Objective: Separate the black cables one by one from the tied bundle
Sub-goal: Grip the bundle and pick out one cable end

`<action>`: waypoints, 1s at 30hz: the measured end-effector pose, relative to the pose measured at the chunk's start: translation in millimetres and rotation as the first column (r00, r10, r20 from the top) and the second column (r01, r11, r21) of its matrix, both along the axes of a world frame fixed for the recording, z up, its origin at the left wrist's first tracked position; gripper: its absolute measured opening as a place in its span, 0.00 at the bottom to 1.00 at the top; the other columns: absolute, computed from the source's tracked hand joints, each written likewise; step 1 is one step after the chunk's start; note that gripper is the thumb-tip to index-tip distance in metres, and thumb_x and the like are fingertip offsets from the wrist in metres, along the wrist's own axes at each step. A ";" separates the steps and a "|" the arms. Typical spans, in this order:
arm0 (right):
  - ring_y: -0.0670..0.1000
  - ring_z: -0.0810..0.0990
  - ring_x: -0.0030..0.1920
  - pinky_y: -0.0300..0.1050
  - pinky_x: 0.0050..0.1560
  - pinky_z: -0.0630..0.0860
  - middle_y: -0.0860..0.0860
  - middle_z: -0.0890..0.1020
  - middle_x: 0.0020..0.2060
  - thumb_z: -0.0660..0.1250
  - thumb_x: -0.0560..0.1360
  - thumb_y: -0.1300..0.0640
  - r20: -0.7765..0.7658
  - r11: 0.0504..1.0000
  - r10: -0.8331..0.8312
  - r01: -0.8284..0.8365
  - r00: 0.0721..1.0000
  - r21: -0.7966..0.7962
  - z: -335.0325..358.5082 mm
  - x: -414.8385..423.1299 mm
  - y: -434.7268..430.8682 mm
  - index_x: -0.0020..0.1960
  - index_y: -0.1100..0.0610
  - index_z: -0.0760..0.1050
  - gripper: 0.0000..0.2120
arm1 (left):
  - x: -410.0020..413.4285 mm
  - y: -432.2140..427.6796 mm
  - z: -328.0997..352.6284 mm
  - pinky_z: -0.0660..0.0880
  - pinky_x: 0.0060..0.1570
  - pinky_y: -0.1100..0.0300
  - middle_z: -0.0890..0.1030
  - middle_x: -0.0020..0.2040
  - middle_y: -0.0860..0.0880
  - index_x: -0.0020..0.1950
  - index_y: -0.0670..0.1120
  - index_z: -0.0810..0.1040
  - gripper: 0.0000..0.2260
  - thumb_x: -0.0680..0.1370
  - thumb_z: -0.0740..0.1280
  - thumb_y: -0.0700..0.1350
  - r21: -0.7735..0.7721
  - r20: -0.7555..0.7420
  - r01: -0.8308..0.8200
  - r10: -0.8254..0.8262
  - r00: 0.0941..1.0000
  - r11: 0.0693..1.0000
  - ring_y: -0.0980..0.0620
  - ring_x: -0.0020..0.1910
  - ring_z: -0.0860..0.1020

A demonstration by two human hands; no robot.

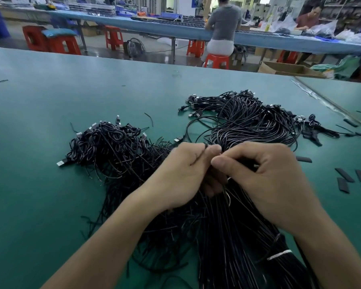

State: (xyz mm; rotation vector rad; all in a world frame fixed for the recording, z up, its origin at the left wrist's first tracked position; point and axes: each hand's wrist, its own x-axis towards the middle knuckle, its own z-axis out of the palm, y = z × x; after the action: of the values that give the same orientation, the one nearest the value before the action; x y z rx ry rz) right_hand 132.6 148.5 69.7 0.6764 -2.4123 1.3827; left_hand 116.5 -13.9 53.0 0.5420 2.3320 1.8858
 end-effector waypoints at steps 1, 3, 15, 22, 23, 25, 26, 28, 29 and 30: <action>0.47 0.83 0.33 0.42 0.39 0.78 0.46 0.84 0.30 0.74 0.73 0.52 0.002 0.998 0.041 -0.041 0.999 -0.055 1.0 -0.1 1.5 0.38 0.51 0.84 0.06 | 2.9 0.7 2.5 0.69 0.24 0.69 0.78 0.25 0.52 0.33 0.49 0.78 0.23 0.85 0.56 0.50 -0.007 0.041 0.041 -0.040 0.998 0.999 0.58 0.22 0.73; 0.49 0.82 0.30 0.46 0.37 0.79 0.49 0.83 0.28 0.75 0.72 0.52 -0.008 0.987 0.094 -0.094 0.996 -0.133 1.5 -0.7 2.0 0.38 0.51 0.83 0.06 | 5.7 0.6 5.2 0.63 0.21 0.70 0.71 0.21 0.52 0.30 0.50 0.79 0.28 0.85 0.53 0.57 -0.014 0.092 0.096 -0.094 0.991 0.995 0.58 0.19 0.66; 0.50 0.77 0.29 0.42 0.29 0.74 0.49 0.82 0.31 0.69 0.74 0.41 -0.003 0.985 0.095 -0.095 0.995 -0.142 -0.8 -4.3 7.1 0.44 0.48 0.83 0.11 | 4.8 -24.1 13.2 0.67 0.21 0.70 0.75 0.25 0.53 0.38 0.47 0.82 0.22 0.84 0.56 0.53 0.487 0.215 0.429 -0.581 0.785 0.761 0.60 0.21 0.71; 0.44 0.66 0.25 0.40 0.25 0.65 0.45 0.75 0.26 0.64 0.77 0.48 0.037 0.997 0.072 -0.072 0.997 -0.013 -13.5 -4.3 -7.4 0.45 0.43 0.78 0.05 | -1.7 -20.9 15.6 0.82 0.43 0.61 0.86 0.49 0.42 0.57 0.37 0.84 0.17 0.79 0.63 0.48 0.869 0.086 0.242 -0.612 0.786 0.432 0.50 0.46 0.86; 0.43 0.66 0.25 0.37 0.26 0.65 0.42 0.75 0.27 0.64 0.78 0.52 0.016 0.994 0.081 -0.082 0.997 0.068 -15.5 -3.5 -10.3 0.43 0.41 0.76 0.08 | -3.8 -19.0 14.6 0.83 0.45 0.59 0.86 0.51 0.41 0.57 0.37 0.84 0.18 0.79 0.62 0.48 0.886 0.089 0.193 -0.563 0.822 0.422 0.48 0.49 0.86; 0.43 0.71 0.25 0.31 0.29 0.66 0.41 0.76 0.27 0.65 0.79 0.56 0.040 0.976 0.108 -0.113 0.993 0.188 -18.1 -2.0 -14.0 0.42 0.42 0.75 0.10 | -8.4 -15.3 12.4 0.82 0.47 0.57 0.85 0.53 0.40 0.56 0.37 0.84 0.19 0.79 0.61 0.49 0.876 0.140 0.079 -0.407 0.903 0.475 0.46 0.52 0.85; 0.43 0.74 0.26 0.32 0.30 0.68 0.43 0.77 0.28 0.66 0.79 0.57 0.074 0.967 0.118 -0.132 0.990 0.218 -17.6 -1.8 -14.1 0.43 0.45 0.76 0.09 | -10.7 -13.9 10.5 0.82 0.48 0.56 0.85 0.53 0.40 0.56 0.37 0.83 0.18 0.79 0.61 0.49 0.848 0.172 0.012 -0.298 0.939 0.529 0.45 0.52 0.85; 0.46 0.79 0.25 0.34 0.30 0.73 0.46 0.80 0.28 0.67 0.79 0.58 0.181 0.967 0.126 -0.162 0.975 0.198 -14.2 0.0 -12.2 0.47 0.48 0.79 0.06 | -14.0 -12.3 4.8 0.82 0.50 0.56 0.86 0.53 0.41 0.56 0.40 0.82 0.18 0.77 0.62 0.51 0.711 0.162 -0.114 -0.004 0.987 0.693 0.46 0.53 0.85; 0.48 0.79 0.24 0.36 0.28 0.75 0.48 0.81 0.27 0.67 0.79 0.57 0.252 0.972 0.130 -0.173 0.959 0.158 -12.6 1.3 -10.1 0.48 0.46 0.79 0.06 | -14.6 -11.7 1.3 0.82 0.51 0.57 0.86 0.52 0.43 0.57 0.42 0.81 0.18 0.77 0.62 0.53 0.586 0.090 -0.185 0.163 0.982 0.789 0.48 0.53 0.85; 0.48 0.78 0.21 0.37 0.26 0.74 0.49 0.81 0.26 0.67 0.79 0.56 0.307 0.976 0.131 -0.178 0.943 0.129 -11.0 2.2 -7.0 0.48 0.45 0.79 0.06 | -14.7 -11.1 -2.1 0.82 0.52 0.56 0.86 0.52 0.45 0.58 0.44 0.81 0.19 0.76 0.61 0.55 0.441 -0.018 -0.254 0.291 0.956 0.861 0.50 0.52 0.85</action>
State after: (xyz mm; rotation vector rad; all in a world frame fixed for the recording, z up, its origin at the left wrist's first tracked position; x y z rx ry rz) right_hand 134.9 141.5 58.6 0.7589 -2.7794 1.4591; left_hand 101.8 -25.0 50.9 0.3370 2.1230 2.5951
